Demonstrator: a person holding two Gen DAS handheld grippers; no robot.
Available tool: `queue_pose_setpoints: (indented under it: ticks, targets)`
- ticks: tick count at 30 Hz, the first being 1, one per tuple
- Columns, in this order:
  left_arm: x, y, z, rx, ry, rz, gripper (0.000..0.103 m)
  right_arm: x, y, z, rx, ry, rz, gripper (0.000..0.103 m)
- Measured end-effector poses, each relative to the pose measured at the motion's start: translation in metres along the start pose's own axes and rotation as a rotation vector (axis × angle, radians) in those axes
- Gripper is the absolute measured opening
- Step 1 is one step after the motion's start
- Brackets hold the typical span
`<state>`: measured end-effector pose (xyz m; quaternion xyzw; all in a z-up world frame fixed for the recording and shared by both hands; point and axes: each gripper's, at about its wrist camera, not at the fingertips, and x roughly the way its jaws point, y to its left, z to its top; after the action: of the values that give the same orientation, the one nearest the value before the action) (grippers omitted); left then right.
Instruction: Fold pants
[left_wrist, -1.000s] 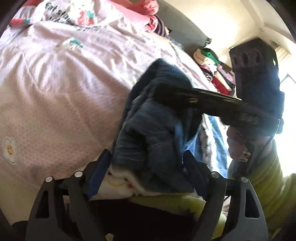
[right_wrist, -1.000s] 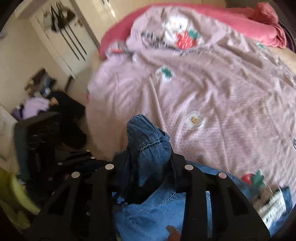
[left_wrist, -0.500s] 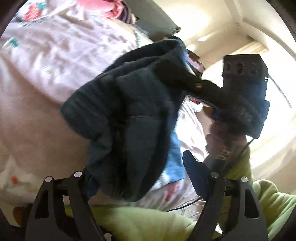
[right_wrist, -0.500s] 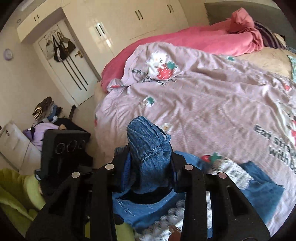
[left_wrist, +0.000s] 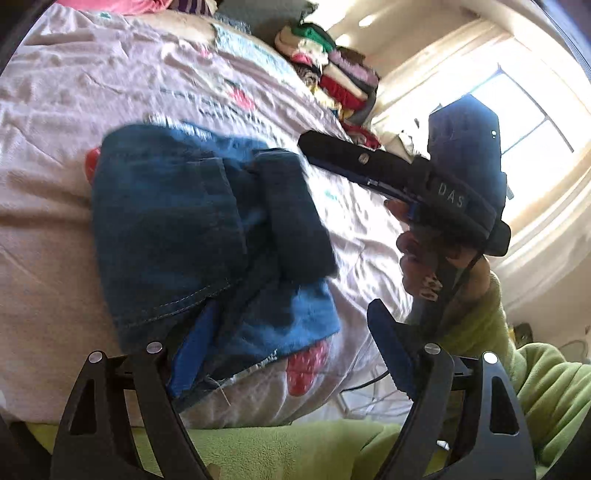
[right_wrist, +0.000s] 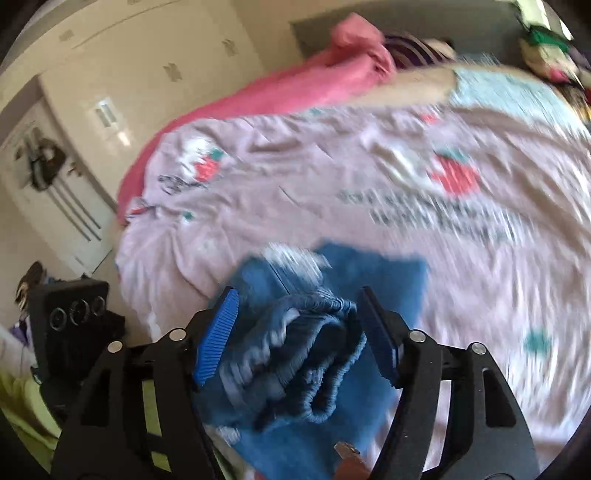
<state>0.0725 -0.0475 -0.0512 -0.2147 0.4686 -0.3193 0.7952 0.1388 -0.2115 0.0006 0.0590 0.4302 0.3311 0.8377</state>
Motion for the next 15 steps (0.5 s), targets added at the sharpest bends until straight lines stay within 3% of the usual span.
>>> queue_pose_setpoints:
  ticks: [4, 8, 11, 15]
  targets:
    - [0.011, -0.006, -0.008, 0.037, 0.037, 0.045, 0.083, 0.017, -0.001, -0.010, 0.014, 0.039, -0.004, 0.066]
    - [0.008, -0.012, -0.010, 0.041, 0.034, 0.046, 0.083, 0.028, -0.010, -0.013, -0.005, 0.096, -0.143, 0.060]
    - [0.000, -0.015, -0.011, 0.048, 0.025, 0.058, 0.084, 0.028, -0.022, -0.019, 0.033, 0.106, -0.142, 0.060]
    - [-0.018, -0.017, -0.006, 0.073, -0.011, 0.111, 0.093, 0.019, -0.018, -0.020, 0.026, 0.079, -0.126, 0.060]
